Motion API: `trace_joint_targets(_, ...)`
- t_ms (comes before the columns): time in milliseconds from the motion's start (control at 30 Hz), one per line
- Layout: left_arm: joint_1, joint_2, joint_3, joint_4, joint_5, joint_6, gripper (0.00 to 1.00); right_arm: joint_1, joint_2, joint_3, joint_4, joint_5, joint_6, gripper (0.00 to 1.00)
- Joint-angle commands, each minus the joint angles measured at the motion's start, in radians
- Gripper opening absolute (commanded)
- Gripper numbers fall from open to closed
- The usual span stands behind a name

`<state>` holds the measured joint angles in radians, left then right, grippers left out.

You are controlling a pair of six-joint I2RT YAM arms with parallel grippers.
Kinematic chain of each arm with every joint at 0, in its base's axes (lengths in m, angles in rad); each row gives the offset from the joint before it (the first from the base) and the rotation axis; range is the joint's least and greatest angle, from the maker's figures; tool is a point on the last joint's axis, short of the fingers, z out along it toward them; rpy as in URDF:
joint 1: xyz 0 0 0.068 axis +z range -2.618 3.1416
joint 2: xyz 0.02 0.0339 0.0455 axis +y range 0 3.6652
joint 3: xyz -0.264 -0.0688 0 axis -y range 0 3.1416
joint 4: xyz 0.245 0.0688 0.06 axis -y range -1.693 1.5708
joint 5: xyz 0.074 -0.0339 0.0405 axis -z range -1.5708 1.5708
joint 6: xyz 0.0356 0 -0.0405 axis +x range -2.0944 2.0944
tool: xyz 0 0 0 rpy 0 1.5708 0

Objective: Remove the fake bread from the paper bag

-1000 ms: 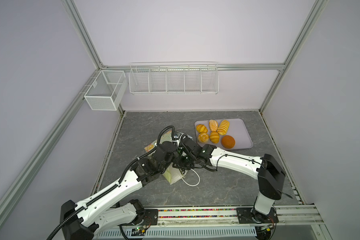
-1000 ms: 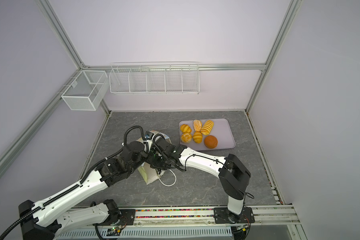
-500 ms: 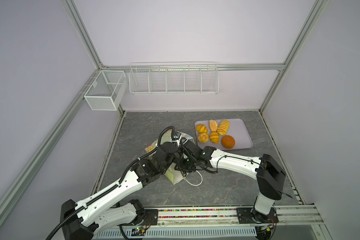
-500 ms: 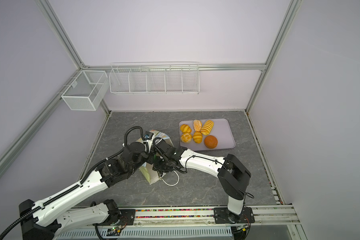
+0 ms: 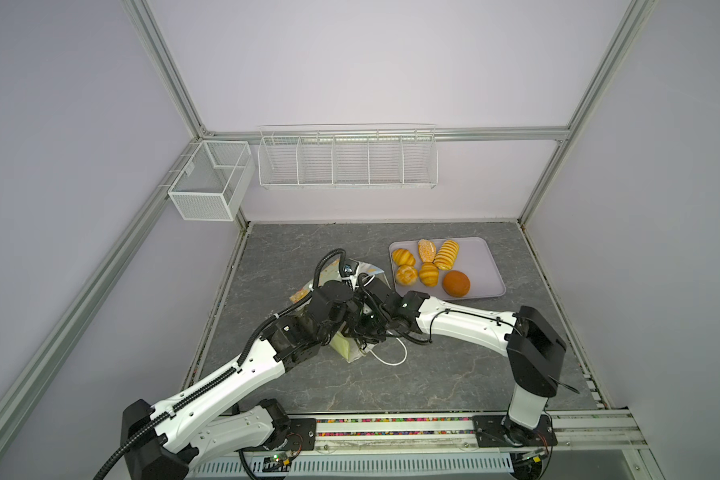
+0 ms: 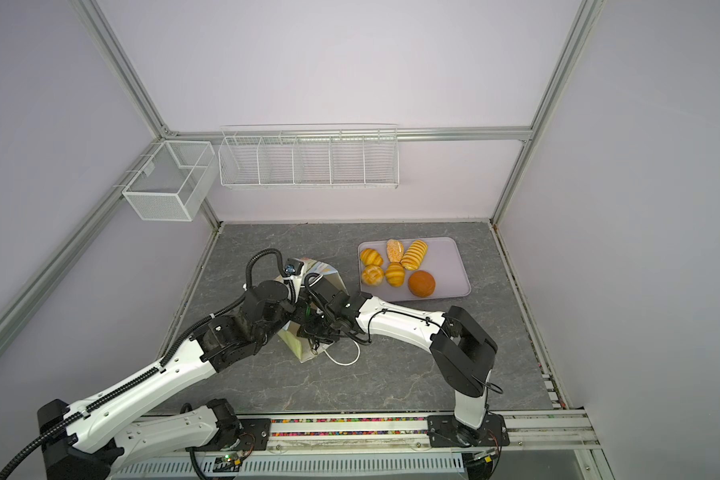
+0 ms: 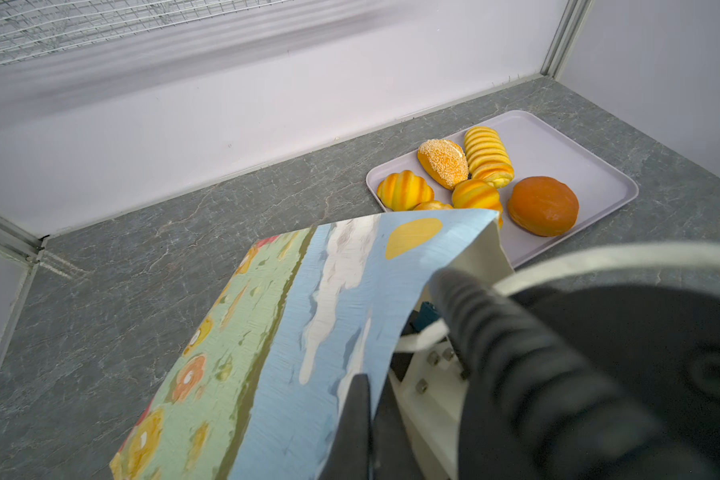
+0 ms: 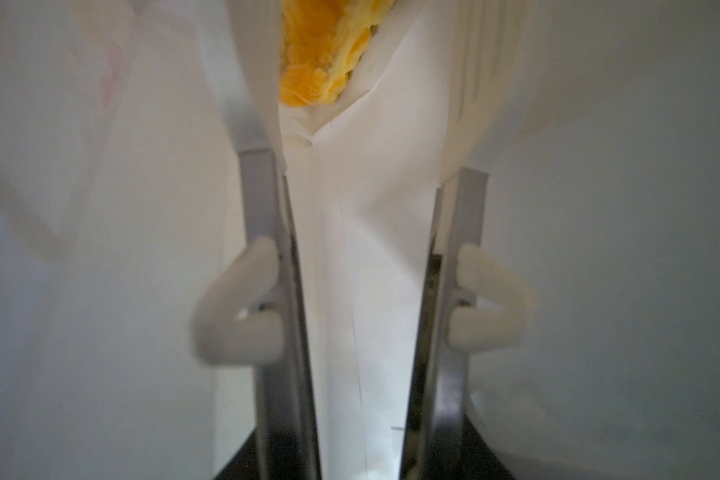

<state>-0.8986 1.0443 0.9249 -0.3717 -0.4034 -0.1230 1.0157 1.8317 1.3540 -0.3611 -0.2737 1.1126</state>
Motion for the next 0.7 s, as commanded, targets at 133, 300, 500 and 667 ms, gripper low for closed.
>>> trace_joint_targets(133, -0.019, 0.025, 0.042, 0.072, 0.111, -0.013, 0.0, -0.01, 0.047, 0.028, 0.082, -0.051, 0.059, 0.47)
trace_joint_targets(300, -0.019, 0.033, 0.043, 0.071, 0.119, -0.005, 0.0, -0.014, 0.032, 0.034, 0.085, -0.039, 0.037, 0.46)
trace_joint_targets(500, -0.019, 0.028, 0.038, 0.086, 0.154, 0.034, 0.0, -0.008, -0.013, 0.028, 0.091, -0.002, 0.02, 0.46)
trace_joint_targets(667, -0.019, 0.004, 0.007, 0.133, 0.208, 0.063, 0.0, -0.01, -0.016, 0.023, 0.09, 0.009, 0.01, 0.47)
